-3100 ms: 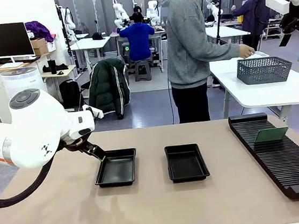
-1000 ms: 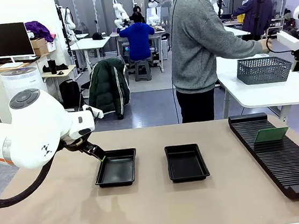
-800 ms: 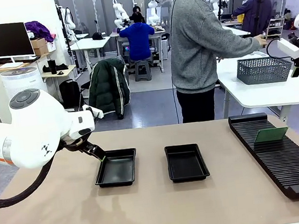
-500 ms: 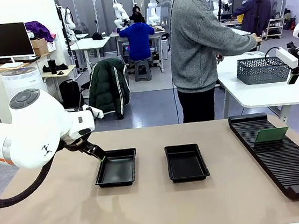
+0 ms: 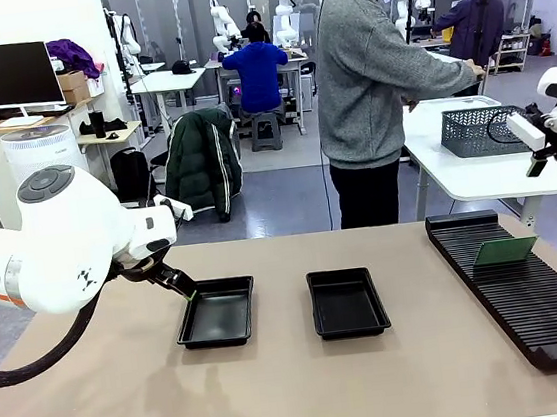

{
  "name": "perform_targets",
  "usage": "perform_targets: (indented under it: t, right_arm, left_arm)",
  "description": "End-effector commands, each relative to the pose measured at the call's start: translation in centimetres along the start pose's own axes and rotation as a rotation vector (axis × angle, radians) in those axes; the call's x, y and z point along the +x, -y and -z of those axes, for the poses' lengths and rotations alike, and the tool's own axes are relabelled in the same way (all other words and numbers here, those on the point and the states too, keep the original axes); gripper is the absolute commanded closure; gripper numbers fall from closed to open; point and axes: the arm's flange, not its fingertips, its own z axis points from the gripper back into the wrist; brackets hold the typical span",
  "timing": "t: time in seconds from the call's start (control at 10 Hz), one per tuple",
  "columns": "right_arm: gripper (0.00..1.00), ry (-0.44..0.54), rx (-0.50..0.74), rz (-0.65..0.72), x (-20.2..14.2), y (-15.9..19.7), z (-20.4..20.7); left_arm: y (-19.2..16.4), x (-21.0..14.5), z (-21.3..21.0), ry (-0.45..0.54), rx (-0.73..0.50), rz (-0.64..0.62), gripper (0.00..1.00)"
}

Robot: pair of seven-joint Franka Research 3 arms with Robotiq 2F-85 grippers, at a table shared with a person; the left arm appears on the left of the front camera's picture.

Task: Inspect and transfer BCBs to ESD trays.
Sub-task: Pick up the Blank PCB from the PCB Rack and place it in the left ESD tray.

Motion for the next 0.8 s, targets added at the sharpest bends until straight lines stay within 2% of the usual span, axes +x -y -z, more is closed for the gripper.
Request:
perform_targets:
  t: [0.0,0.7]
  right_arm:
    - [0.00,0.018,-0.027,-0.010,-0.2,0.1,2.1]
    - [0.00,-0.001,-0.010,0.033,0.1,1.4,9.9]
  left_arm:
    - [-0.1,0.0,0.0,0.000,0.000,-0.002,0.00]
    - [-0.1,0.0,0.0,0.000,0.000,-0.002,0.00]
